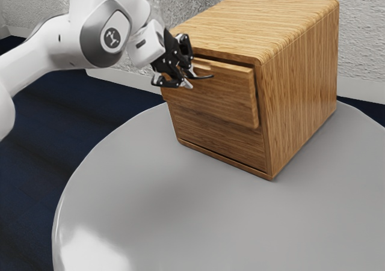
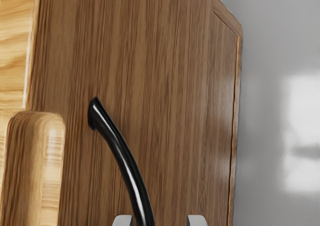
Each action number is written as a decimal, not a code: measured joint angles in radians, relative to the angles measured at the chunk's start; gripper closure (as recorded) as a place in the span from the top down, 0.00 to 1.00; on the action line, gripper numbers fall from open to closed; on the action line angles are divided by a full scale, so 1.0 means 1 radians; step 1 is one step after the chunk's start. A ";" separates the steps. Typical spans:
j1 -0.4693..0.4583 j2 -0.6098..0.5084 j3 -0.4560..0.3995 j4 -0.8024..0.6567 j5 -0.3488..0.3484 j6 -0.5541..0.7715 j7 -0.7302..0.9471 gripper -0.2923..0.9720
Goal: Pull the drawer handle with one arm to open the drawer
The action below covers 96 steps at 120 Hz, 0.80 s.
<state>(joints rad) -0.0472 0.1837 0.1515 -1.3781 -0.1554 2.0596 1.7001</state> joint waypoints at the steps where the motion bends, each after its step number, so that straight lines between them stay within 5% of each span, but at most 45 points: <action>1: 0.000 -0.001 -0.001 -0.002 0.000 0.000 0.000 0.27; 96: -0.002 -0.115 -0.005 -0.143 0.026 0.040 -0.019 0.27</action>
<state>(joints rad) -0.0493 0.0689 0.1468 -1.5214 -0.1292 2.0992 1.6811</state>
